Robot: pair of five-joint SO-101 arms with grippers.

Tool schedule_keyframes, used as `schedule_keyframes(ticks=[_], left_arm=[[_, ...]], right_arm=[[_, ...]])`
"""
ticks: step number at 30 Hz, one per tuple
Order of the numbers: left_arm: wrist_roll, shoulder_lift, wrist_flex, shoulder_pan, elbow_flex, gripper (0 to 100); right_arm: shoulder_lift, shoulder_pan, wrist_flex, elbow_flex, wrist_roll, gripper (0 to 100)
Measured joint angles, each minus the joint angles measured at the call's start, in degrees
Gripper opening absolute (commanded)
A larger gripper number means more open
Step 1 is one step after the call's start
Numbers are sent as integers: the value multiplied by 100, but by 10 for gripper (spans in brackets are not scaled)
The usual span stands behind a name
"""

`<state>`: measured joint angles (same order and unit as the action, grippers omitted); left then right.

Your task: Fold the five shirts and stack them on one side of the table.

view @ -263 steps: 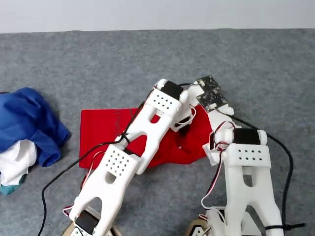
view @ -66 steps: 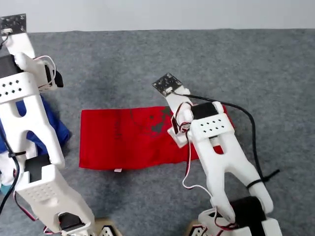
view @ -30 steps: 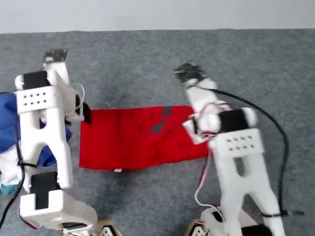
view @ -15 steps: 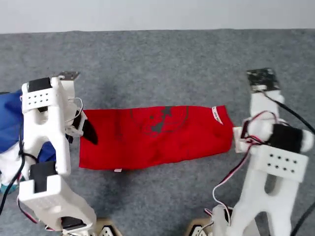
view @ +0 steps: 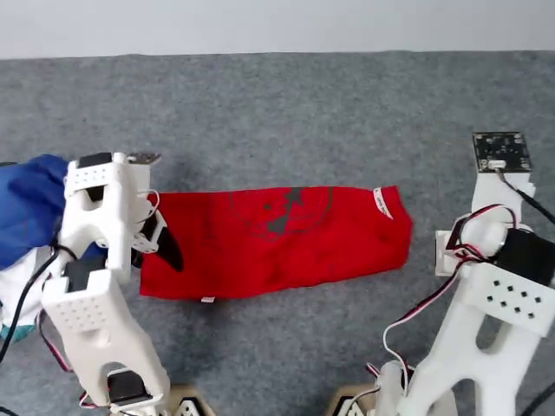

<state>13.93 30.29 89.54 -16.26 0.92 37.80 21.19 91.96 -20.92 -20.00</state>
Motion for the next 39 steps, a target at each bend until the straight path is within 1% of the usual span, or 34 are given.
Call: schedule_keyframes(ticks=[5, 9, 10, 14, 17, 21, 27, 31, 35, 39], left_arm=[[-431, 273, -53, 0, -193, 171], [-624, 527, -35, 149, -413, 19], [-624, 580, -35, 246, -448, 1], [-651, 624, 79, 633, -510, 4], [-651, 501, 237, 730, -545, 4], [-651, -35, 264, 633, -527, 4], [-598, -844, 844, 352, -800, 4], [-598, -1134, 905, 378, -862, 4], [-721, -1363, 923, 800, -862, 4], [-1090, -1415, 923, 1538, -870, 4]], right_arm=[[0, 0, 0, 0, 0, 11], [0, 0, 0, 0, 0, 11], [0, 0, 0, 0, 0, 11], [0, 0, 0, 0, 0, 11], [0, 0, 0, 0, 0, 10], [0, 26, 0, 0, 0, 10], [0, 35, 0, 0, 0, 10], [0, 53, 0, 0, 0, 10], [0, 352, 0, 0, -44, 10], [0, 853, -62, 0, -580, 10]])
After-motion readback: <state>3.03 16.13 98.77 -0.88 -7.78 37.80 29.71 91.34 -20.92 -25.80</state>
